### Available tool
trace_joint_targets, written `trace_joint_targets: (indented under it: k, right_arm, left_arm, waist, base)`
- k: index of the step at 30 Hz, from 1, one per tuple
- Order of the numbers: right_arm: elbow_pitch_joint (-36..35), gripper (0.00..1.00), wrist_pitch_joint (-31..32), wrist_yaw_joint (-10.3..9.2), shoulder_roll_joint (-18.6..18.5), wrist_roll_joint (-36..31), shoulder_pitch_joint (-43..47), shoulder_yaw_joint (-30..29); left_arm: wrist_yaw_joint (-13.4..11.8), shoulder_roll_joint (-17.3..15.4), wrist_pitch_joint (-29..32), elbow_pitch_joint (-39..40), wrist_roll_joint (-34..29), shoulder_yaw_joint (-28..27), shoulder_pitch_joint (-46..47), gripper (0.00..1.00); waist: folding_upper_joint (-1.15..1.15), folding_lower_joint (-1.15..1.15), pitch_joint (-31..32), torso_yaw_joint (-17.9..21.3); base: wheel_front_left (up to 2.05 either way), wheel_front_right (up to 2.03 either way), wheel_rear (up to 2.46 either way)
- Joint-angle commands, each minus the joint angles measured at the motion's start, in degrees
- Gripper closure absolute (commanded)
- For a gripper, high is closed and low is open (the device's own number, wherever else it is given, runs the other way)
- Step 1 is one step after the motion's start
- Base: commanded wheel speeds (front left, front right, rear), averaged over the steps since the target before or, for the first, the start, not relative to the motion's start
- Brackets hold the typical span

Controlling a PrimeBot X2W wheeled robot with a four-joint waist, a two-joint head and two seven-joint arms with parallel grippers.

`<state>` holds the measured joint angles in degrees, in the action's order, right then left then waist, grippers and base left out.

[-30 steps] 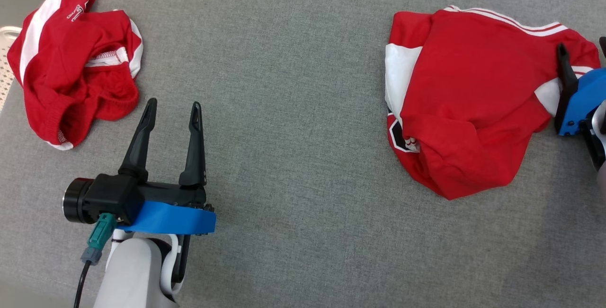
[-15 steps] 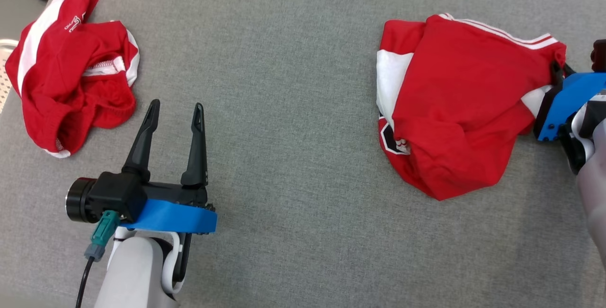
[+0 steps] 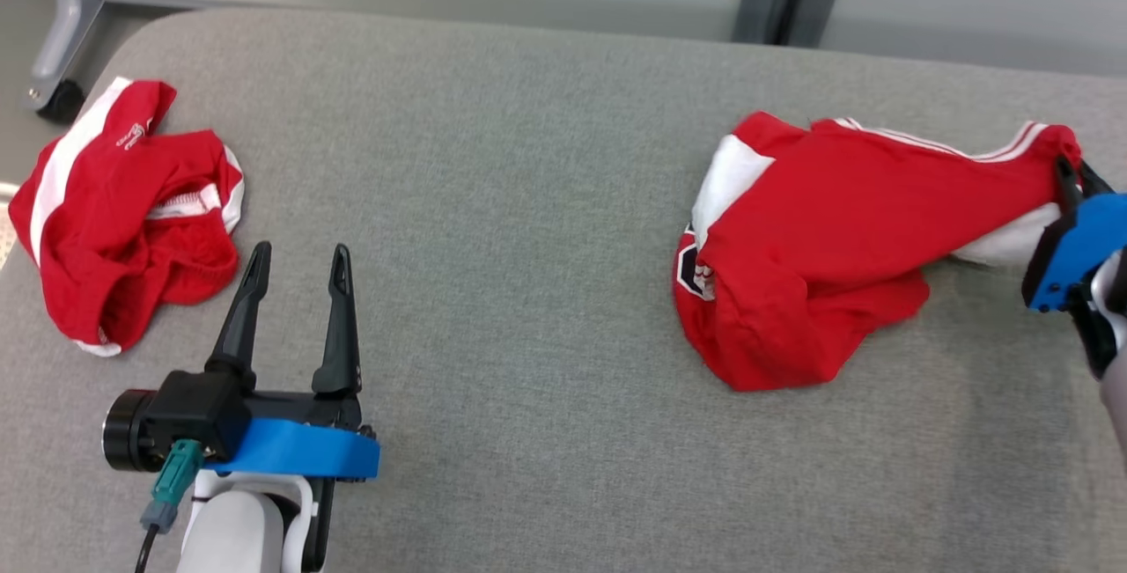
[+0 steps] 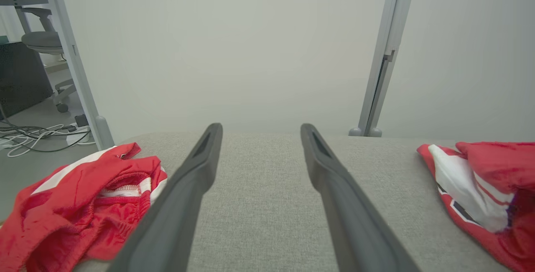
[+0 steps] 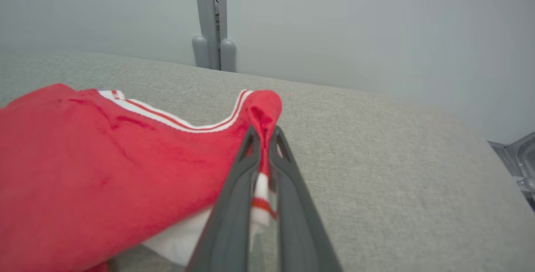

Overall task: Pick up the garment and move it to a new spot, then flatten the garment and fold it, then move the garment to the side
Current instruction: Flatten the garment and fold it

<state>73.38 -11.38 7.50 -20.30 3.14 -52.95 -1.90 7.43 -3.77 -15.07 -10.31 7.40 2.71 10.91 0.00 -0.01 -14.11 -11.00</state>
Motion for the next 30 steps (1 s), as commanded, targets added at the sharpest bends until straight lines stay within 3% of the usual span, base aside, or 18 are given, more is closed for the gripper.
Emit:
trace_joint_targets:
  k: [1, 8, 13, 19, 30]
  right_arm:
    - [-0.24, 1.00, -0.65, -0.01, -1.08, 0.82, 0.79, 0.32]
    - [-4.74, 1.00, -3.10, -0.01, -6.05, 4.50, 1.62, 2.53]
    - [-10.64, 1.00, -3.68, -0.01, -6.55, 5.32, 0.16, 4.21]
    - [-20.27, 1.00, -3.85, -0.01, -2.18, 5.53, 2.16, 8.95]
    - [-32.75, 1.00, -3.87, -0.01, 10.67, 9.98, 10.15, 20.84]
  left_arm:
    - [0.06, -0.10, -0.15, 0.28, -0.49, -0.20, -0.60, 0.00]
    - [0.06, 0.13, -0.15, 1.73, -0.66, -1.39, -3.23, 0.00]
    - [0.06, 0.32, -0.15, 2.34, -0.46, -1.53, -3.76, 0.00]
    - [0.06, 0.54, -0.15, 1.81, 0.07, -1.80, -4.96, 0.00]
    - [0.06, 0.76, -0.15, 1.12, 0.35, -1.62, -6.22, 0.00]
  waist:
    - [0.00, 0.01, 1.82, 1.59]
    - [0.00, 0.01, 5.00, 3.55]
    - [0.00, 0.01, 6.03, 3.84]
    - [0.00, 0.01, 7.39, 3.39]
    - [0.00, 0.01, 8.67, -0.21]
  base:
    - [0.00, 0.00, 0.00]
    - [0.00, 0.00, 0.00]
    - [0.00, 0.00, 0.00]
    - [0.00, 0.00, 0.00]
    - [0.00, 0.00, 0.00]
